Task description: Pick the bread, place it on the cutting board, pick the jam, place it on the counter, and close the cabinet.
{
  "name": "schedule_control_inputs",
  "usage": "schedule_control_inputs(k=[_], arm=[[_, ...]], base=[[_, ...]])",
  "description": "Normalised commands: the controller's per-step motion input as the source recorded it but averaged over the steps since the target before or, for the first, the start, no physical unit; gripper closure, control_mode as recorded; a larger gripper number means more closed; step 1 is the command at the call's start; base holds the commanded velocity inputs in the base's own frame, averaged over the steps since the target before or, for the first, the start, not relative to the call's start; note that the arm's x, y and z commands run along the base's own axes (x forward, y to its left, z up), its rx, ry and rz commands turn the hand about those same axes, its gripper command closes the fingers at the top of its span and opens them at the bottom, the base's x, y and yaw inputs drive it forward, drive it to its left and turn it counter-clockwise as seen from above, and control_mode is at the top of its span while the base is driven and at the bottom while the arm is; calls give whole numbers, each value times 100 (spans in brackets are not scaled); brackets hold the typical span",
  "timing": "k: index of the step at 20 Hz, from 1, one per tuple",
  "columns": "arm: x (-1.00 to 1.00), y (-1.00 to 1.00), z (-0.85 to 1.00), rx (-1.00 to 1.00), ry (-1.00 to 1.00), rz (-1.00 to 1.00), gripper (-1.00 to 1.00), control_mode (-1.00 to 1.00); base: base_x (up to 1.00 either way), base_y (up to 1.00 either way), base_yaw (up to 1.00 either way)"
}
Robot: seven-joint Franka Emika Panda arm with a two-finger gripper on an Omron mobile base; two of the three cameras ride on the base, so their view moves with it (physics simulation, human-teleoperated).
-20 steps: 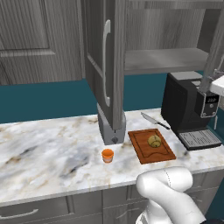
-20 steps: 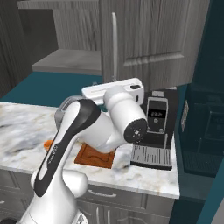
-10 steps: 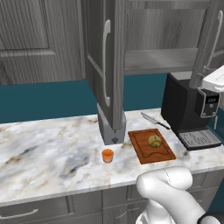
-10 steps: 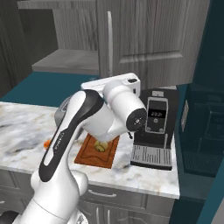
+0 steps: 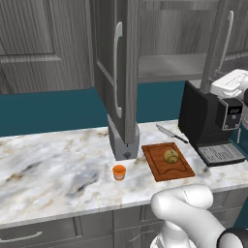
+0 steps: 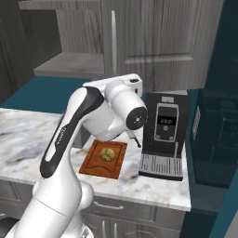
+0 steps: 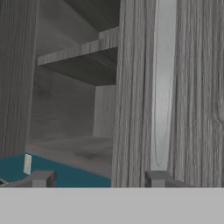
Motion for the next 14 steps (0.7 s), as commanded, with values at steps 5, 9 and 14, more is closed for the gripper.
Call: schedule_control_inputs(k=[5, 9, 14], arm=[[47, 10, 0, 0, -1, 0, -100, -100], [44, 5, 0, 0, -2, 0, -100, -100], [44, 6, 0, 0, -2, 0, -100, -100]], base=[[0, 0, 0], [0, 0, 0], [0, 0, 0]])
